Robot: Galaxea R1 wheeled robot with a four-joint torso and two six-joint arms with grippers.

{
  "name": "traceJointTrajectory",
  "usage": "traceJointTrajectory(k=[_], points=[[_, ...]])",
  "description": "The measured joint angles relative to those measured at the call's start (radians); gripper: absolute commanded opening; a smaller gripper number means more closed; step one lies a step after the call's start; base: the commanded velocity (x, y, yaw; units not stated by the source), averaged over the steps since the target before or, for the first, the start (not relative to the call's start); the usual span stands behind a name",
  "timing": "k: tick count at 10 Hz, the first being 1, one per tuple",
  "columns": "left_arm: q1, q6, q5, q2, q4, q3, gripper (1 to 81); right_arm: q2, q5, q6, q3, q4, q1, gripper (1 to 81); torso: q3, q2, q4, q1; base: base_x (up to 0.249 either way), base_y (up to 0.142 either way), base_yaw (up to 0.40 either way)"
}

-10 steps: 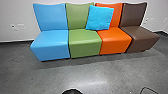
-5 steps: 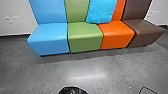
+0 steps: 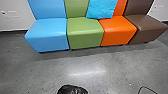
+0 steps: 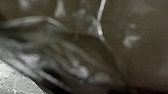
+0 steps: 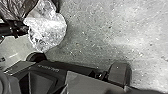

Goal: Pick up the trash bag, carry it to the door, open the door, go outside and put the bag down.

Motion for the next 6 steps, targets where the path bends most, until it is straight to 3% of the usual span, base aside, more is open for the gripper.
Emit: traceJointTrajectory(k=[4, 5, 6], points=[[0.016, 0.000, -0.007, -0.002, 0.000, 0.000, 81.1, -0.001, 0.000, 0.000, 0.000, 0.000, -0.004, 81.1, 0.000, 0.000, 0.000, 0.000, 0.000, 0.000, 0.000], [0.020, 0.011, -0.001, -0.002, 0.003, -0.001, 1.0, -0.001, 0.001, 0.000, 0.000, 0.000, -0.005, 81.1, 0.000, 0.000, 0.000, 0.000, 0.000, 0.000, 0.000], [0.021, 0.007, -0.002, -0.002, 0.002, -0.001, 1.0, -0.001, 0.000, 0.000, 0.000, 0.000, -0.007, 81.1, 0.000, 0.000, 0.000, 0.000, 0.000, 0.000, 0.000]])
